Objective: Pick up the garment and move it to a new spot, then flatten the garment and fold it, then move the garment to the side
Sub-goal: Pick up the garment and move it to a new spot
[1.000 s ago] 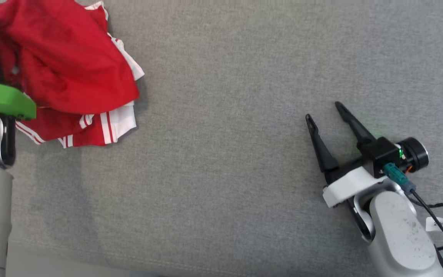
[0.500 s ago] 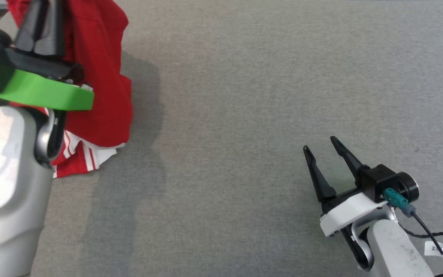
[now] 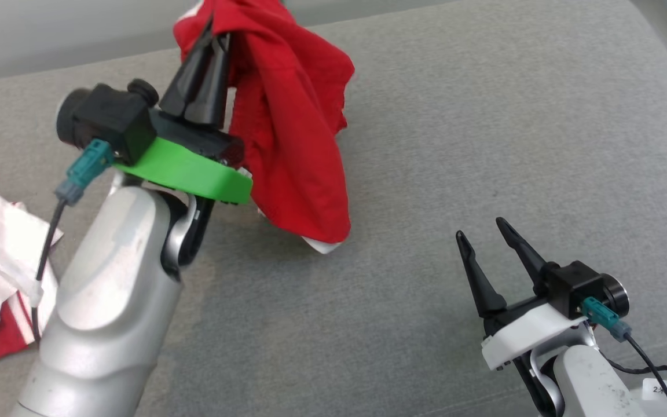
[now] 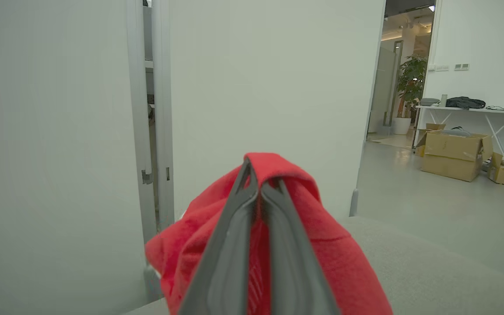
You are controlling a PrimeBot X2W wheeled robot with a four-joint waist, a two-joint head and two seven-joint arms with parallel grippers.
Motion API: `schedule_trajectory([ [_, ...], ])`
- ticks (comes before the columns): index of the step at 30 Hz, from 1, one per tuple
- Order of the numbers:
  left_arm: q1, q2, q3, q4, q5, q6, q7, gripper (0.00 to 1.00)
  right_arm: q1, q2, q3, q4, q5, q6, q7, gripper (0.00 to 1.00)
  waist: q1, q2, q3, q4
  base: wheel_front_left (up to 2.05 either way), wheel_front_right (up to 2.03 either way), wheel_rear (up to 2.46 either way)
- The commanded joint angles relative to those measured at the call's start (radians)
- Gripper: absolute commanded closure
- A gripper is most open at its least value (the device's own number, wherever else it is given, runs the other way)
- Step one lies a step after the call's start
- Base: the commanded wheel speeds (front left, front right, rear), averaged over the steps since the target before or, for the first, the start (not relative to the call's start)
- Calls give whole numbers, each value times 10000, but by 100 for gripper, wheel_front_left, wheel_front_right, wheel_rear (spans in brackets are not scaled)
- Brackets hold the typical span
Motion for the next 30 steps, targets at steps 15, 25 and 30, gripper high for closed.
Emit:
schedule_trajectory([
  [15,3467,-481,2285,1671,1343,39,-6,0,216,-23,-77,23,37,-17,-3,0,0,-1,-564,-183,0,0,0],
  [25,5796,-896,3561,708,2416,-12,-6,0,648,-24,-126,268,28,-17,-3,0,0,-1,-1412,505,0,0,0],
  [30,6818,-1199,3840,343,2654,-23,-6,0,975,-23,-187,351,139,-17,-3,0,0,-1,-1690,681,0,0,0],
])
